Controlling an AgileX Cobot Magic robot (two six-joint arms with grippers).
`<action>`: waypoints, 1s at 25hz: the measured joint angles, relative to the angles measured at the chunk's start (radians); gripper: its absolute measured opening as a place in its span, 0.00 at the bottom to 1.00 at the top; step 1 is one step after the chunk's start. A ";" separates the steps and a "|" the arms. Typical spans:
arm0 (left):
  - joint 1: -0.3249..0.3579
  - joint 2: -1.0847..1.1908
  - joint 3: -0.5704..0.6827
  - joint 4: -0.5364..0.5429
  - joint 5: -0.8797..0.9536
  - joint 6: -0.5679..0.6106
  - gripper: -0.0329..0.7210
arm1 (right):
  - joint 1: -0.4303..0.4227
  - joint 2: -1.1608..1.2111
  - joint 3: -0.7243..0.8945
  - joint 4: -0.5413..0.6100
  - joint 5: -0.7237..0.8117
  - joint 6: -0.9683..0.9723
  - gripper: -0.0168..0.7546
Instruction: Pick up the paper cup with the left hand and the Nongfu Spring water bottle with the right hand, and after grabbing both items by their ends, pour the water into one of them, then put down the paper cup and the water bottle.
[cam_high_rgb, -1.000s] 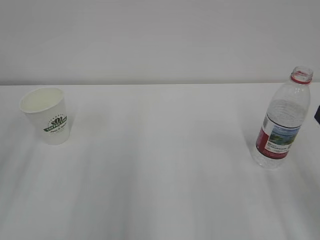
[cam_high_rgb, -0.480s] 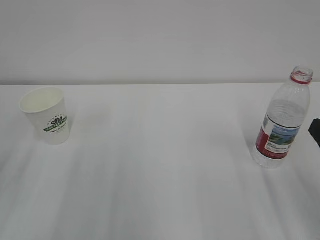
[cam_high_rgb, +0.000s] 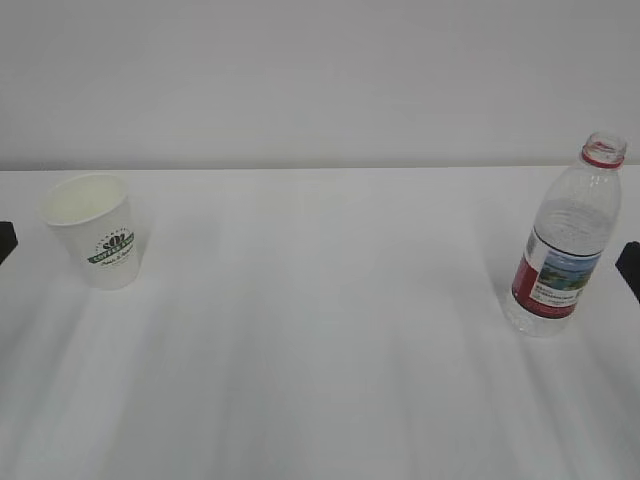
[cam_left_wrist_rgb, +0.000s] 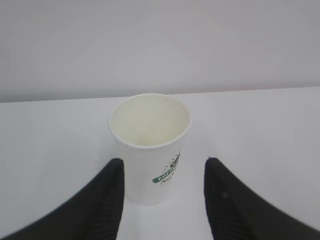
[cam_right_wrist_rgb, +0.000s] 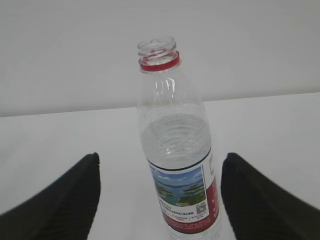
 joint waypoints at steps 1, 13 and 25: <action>0.000 0.025 0.012 0.006 -0.035 0.000 0.55 | 0.000 0.018 0.000 -0.004 -0.019 -0.007 0.76; 0.000 0.272 0.160 -0.009 -0.420 -0.002 0.54 | 0.000 0.376 0.052 -0.018 -0.406 -0.025 0.76; 0.000 0.374 0.160 -0.005 -0.426 -0.002 0.55 | 0.000 0.453 0.052 -0.005 -0.414 -0.110 0.76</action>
